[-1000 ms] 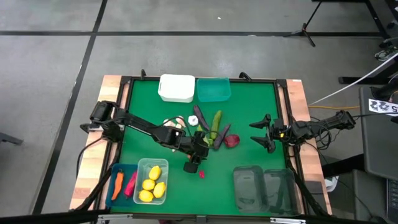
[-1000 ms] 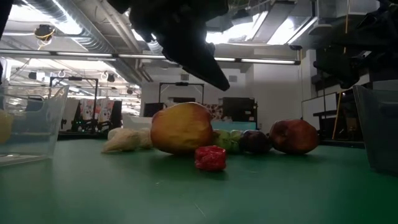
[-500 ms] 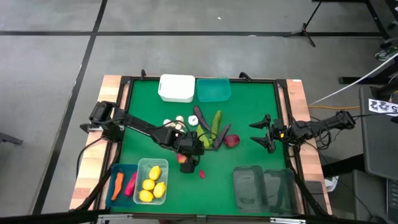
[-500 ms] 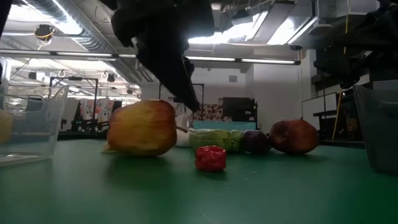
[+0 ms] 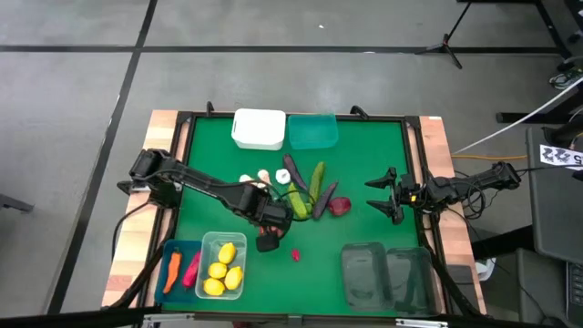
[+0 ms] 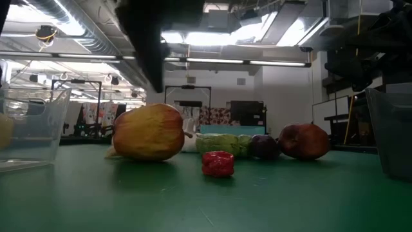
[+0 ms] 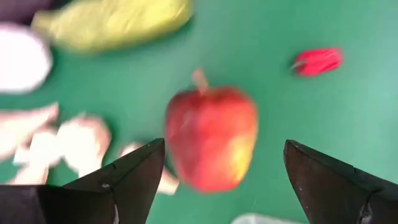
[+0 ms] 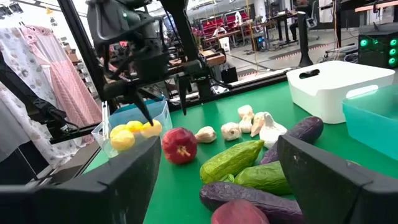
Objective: Sort produce into baskets
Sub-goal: Put the apple into the white bin
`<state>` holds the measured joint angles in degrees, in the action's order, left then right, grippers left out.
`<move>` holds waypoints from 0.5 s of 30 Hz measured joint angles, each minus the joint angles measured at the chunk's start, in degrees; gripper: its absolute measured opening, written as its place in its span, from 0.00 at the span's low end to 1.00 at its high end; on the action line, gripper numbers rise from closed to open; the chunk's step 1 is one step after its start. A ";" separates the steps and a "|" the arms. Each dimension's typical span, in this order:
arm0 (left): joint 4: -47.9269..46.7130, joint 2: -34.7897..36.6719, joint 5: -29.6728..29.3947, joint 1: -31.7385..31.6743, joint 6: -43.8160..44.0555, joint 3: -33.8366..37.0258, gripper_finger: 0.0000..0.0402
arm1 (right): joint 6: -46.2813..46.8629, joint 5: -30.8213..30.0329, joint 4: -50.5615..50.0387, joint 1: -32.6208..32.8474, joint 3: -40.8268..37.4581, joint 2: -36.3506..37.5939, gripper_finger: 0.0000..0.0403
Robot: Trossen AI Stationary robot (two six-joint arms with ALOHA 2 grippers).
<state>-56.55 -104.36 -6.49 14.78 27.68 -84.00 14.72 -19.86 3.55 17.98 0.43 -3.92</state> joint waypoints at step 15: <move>13.73 -0.02 1.20 0.36 0.13 8.30 0.80 | -0.15 1.42 -0.17 0.00 -0.02 -0.09 0.80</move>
<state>-42.82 -104.38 -5.29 15.14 27.81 -75.70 14.57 -18.44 3.38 17.98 0.41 -4.01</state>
